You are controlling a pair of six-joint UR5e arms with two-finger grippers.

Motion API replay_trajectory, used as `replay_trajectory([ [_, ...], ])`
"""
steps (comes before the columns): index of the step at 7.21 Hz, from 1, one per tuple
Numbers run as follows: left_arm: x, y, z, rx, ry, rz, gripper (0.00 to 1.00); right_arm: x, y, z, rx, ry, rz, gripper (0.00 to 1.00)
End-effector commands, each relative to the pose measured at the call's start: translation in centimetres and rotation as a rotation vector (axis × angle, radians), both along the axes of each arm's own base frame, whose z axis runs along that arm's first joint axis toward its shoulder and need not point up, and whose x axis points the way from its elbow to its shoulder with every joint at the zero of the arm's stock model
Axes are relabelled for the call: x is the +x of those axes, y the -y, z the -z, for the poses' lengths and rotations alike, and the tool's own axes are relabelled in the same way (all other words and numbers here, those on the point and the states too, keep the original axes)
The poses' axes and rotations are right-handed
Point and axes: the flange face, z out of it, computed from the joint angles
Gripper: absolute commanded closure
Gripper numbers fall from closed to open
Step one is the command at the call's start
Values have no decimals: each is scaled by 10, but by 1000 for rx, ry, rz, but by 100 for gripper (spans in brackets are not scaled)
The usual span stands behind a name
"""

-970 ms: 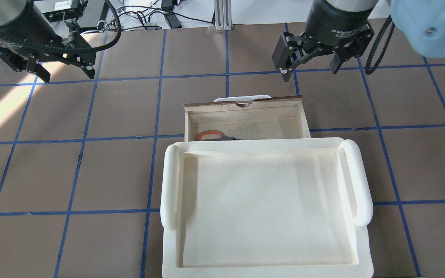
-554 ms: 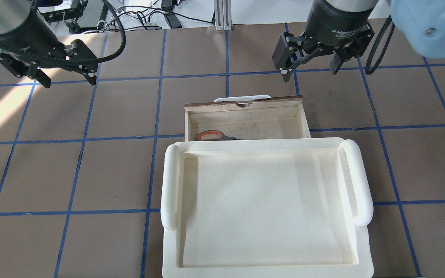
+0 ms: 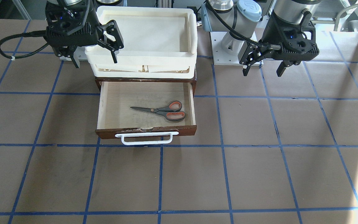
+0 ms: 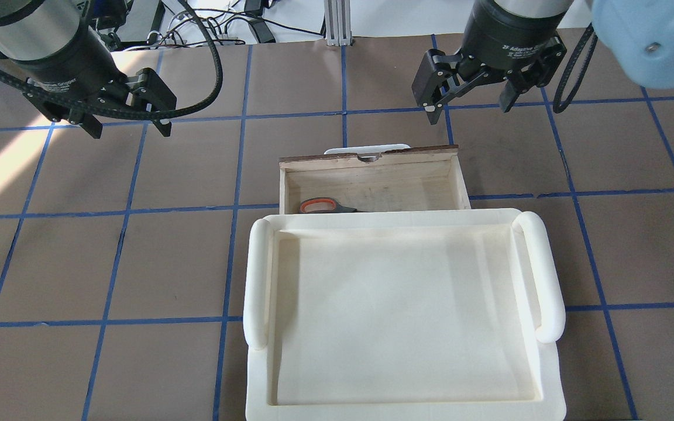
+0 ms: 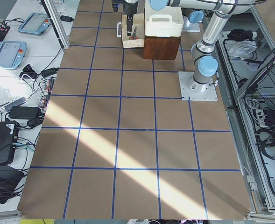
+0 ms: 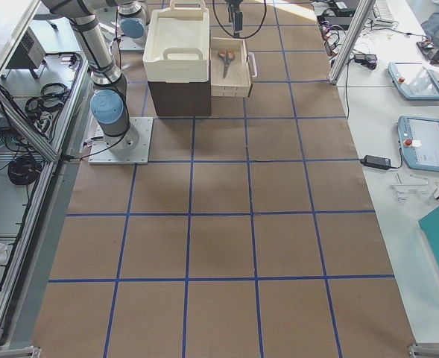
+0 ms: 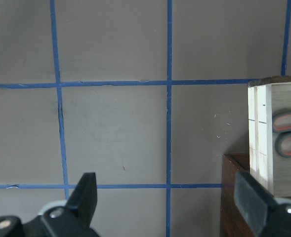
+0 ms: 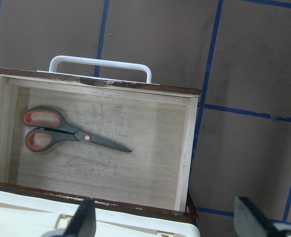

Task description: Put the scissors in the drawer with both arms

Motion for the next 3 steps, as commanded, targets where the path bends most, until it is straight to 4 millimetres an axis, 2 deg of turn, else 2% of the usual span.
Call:
replay_trajectory([
  [1, 0, -1, 4, 4, 1, 3, 0, 0, 0, 0, -1, 3, 1, 0],
  [3, -1, -1, 3, 3, 1, 1, 0, 0, 0, 0, 0, 0, 0, 0],
])
